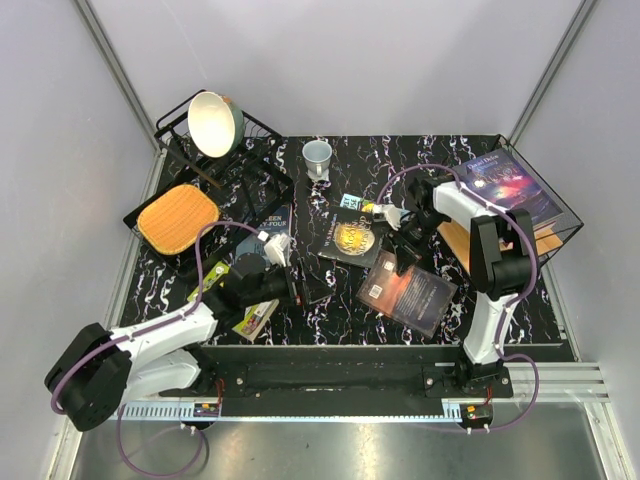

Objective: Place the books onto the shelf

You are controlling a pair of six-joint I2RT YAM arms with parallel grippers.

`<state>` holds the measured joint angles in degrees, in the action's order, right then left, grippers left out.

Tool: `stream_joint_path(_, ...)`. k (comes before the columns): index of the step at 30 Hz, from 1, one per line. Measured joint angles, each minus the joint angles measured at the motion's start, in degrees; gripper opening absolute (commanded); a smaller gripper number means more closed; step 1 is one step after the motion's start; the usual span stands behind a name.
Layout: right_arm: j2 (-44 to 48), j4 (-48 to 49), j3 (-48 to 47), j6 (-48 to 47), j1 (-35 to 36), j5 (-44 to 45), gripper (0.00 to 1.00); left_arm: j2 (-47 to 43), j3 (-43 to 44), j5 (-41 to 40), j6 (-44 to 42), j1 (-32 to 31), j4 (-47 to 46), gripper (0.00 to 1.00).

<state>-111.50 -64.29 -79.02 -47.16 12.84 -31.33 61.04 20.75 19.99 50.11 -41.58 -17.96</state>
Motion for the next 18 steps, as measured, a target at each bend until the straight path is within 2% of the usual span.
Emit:
stream_joint_path(9, 8.8, -7.3, -1.1, -8.4, 2.4, -1.7, 0.00, 1.4, 6.5, 5.4, -6.9, 0.0, 3.6, 0.99)
stream_joint_path(14, 13.3, -8.5, -1.2, -12.7, 11.5, -7.8, 0.00, 6.1, 12.6, 10.1, -11.2, 0.0, 4.2, 0.99)
stream_joint_path(18, 13.6, -9.7, -2.2, -14.6, 17.0, -14.5, 0.00, 9.9, 14.2, 13.6, -13.3, -0.5, 4.6, 0.99)
